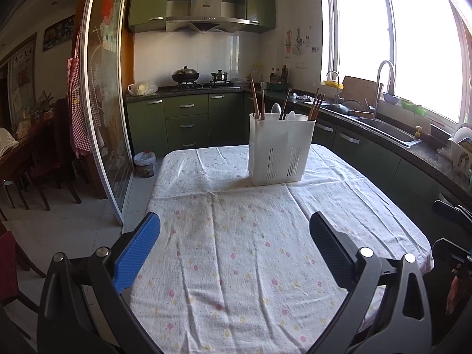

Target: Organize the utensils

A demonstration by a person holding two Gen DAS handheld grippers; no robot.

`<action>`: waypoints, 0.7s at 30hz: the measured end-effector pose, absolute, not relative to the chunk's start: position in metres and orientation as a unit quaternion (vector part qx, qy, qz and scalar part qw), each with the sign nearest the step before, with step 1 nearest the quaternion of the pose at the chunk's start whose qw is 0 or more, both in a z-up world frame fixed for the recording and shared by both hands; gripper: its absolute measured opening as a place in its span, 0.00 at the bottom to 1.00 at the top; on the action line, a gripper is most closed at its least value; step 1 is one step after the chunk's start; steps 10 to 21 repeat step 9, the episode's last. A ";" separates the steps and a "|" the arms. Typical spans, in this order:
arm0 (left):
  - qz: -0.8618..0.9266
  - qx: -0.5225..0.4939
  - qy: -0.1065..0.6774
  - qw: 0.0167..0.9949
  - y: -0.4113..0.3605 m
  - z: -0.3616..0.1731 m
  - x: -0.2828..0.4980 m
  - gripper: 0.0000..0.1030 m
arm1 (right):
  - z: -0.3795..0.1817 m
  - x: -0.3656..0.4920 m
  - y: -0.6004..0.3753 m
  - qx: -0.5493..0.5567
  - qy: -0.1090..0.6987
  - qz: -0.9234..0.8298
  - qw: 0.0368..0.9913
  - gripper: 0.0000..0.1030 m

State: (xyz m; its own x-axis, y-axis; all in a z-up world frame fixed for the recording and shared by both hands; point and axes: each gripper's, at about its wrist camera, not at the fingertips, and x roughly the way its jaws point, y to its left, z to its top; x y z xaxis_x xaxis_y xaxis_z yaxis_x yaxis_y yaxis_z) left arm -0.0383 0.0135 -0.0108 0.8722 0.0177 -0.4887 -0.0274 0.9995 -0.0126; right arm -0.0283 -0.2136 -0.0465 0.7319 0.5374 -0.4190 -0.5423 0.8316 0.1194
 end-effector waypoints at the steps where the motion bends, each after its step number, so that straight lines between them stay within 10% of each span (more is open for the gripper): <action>1: 0.017 -0.004 0.256 0.967 0.013 -0.012 -0.037 0.94 | -0.047 -0.028 -0.213 -0.005 0.223 0.290 0.931 0.96; 21: 0.025 0.004 0.291 0.956 0.013 -0.024 -0.022 0.94 | -0.048 -0.028 -0.213 -0.004 0.223 0.290 0.930 0.96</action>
